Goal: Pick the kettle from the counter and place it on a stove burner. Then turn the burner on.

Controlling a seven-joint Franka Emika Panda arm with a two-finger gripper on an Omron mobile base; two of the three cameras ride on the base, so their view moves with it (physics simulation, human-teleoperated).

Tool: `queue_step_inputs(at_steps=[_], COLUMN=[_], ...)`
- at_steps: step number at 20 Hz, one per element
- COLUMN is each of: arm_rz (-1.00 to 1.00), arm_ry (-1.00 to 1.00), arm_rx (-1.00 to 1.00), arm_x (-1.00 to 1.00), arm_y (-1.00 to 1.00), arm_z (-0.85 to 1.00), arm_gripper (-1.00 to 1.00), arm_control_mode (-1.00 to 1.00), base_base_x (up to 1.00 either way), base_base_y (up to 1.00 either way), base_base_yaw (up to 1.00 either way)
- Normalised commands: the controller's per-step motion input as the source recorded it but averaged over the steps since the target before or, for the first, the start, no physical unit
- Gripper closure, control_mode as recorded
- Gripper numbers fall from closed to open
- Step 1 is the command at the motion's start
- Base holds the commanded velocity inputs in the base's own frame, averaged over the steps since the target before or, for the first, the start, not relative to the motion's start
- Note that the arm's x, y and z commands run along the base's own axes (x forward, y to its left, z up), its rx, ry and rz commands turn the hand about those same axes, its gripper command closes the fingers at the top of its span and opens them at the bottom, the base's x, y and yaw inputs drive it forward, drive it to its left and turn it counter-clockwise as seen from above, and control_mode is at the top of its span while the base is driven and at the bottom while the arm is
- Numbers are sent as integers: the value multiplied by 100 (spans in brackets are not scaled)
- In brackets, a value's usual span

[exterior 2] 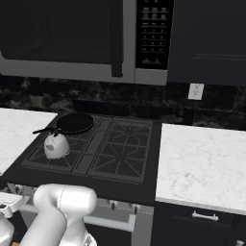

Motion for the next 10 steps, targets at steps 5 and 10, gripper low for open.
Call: queue_step_inputs(at_steps=[5,10], arm_rz=[0,0], arm_ry=[0,0], arm_rx=[0,0], arm_x=[31,9], arm_y=[0,0], arm_z=[-10,-20], arm_gripper=[-100,-100], arm_control_mode=[-100,-100], base_base_x=[0,0], base_base_y=[0,0], base_base_yaw=[0,0])
